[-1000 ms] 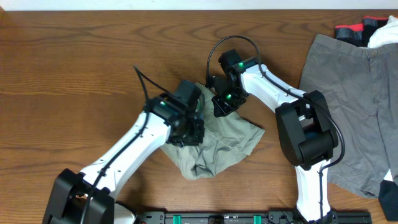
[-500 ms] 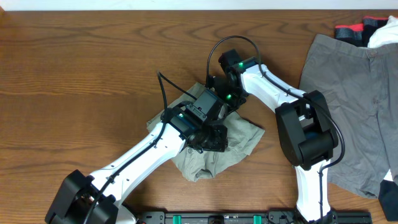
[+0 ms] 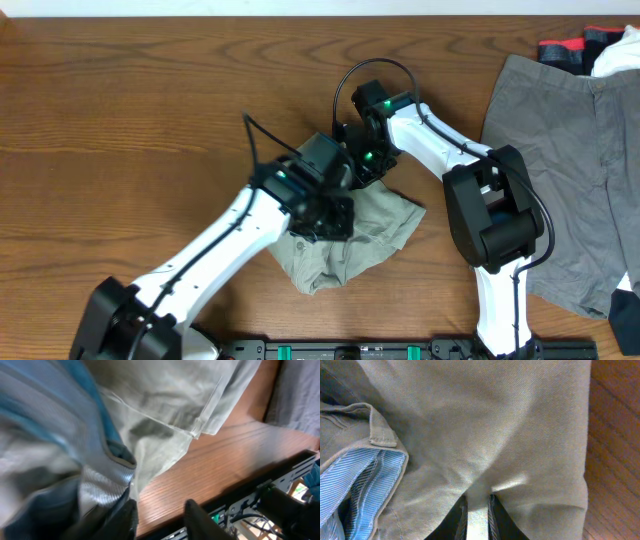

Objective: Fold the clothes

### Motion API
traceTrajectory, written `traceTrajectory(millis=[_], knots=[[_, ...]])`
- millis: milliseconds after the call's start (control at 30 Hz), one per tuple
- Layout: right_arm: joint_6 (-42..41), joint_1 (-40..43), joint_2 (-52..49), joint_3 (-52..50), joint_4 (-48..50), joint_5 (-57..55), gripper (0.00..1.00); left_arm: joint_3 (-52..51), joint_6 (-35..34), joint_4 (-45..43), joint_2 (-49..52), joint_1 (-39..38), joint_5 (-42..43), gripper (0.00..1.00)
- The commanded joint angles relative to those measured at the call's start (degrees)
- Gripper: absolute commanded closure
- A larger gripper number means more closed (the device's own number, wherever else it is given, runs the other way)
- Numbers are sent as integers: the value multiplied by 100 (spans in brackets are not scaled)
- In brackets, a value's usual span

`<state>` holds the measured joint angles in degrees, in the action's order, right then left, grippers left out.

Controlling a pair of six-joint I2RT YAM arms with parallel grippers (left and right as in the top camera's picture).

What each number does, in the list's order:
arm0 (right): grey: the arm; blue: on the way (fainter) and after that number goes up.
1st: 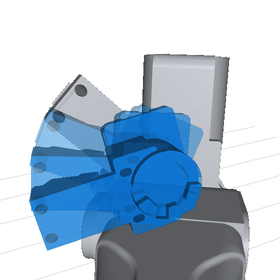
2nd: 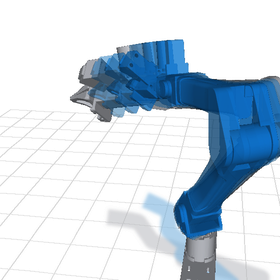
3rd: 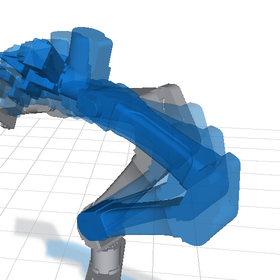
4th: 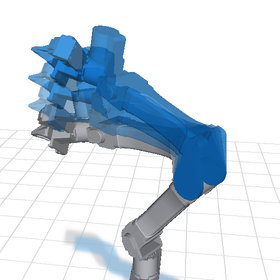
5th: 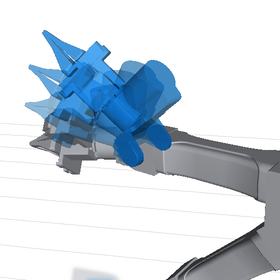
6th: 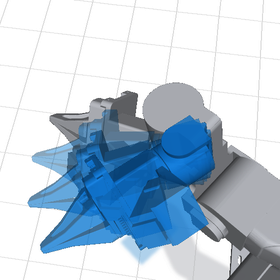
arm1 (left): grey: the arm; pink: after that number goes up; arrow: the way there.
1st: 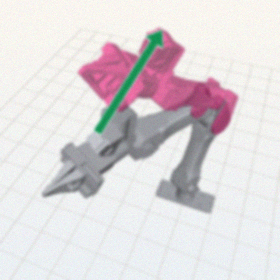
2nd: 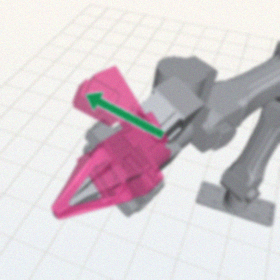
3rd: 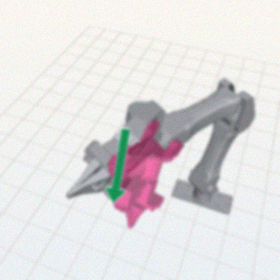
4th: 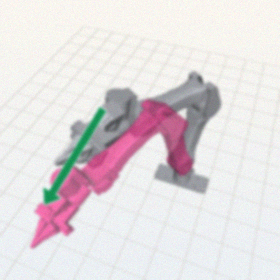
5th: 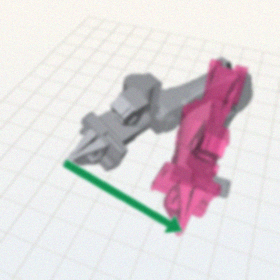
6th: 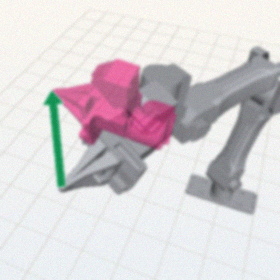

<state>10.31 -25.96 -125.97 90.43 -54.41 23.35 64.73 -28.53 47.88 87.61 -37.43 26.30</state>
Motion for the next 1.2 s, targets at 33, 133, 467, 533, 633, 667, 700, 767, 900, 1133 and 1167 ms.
traceTrajectory(millis=[33, 133, 467, 533, 633, 667, 700, 767, 900, 1133, 1167], knots=[[-42, 7, -42, 52, -48, -153, 86, 302, 63, 330, -546, 396, -704, 78], [-42, 4, -42, 52, -46, -153, 87, 299, 59, 693, -811, 726, -1390, 81], [-42, 0, -42, 52, -44, -153, 88, -267, 98, 1025, 28, 719, -1080, 94], [-42, 0, -42, 52, -35, -153, 87, -267, 334, 898, 251, 553, -774, 94], [-42, 2, -42, 52, -39, -151, 87, -267, 507, 680, 595, 153, -216, 94], [-42, 2, -42, 52, -46, -151, 87, -267, 562, 603, 682, 15, -107, 95], [-42, 0, -42, 52, -52, -151, 87, -267, 560, 527, 778, -155, -74, 94], [-42, 0, -42, 52, -70, -151, 86, -264, 555, 393, 929, -459, -74, 94], [-42, 0, -42, 52, -92, -151, 86, -262, 457, 286, 1086, -828, 118, 93], [-42, 0, -42, 52, -92, -153, 86, -243, 404, 247, 1078, -940, 114, 94], [-42, 0, -42, 52, -94, -153, 86, -212, 402, 267, 1060, -911, 111, 94]])
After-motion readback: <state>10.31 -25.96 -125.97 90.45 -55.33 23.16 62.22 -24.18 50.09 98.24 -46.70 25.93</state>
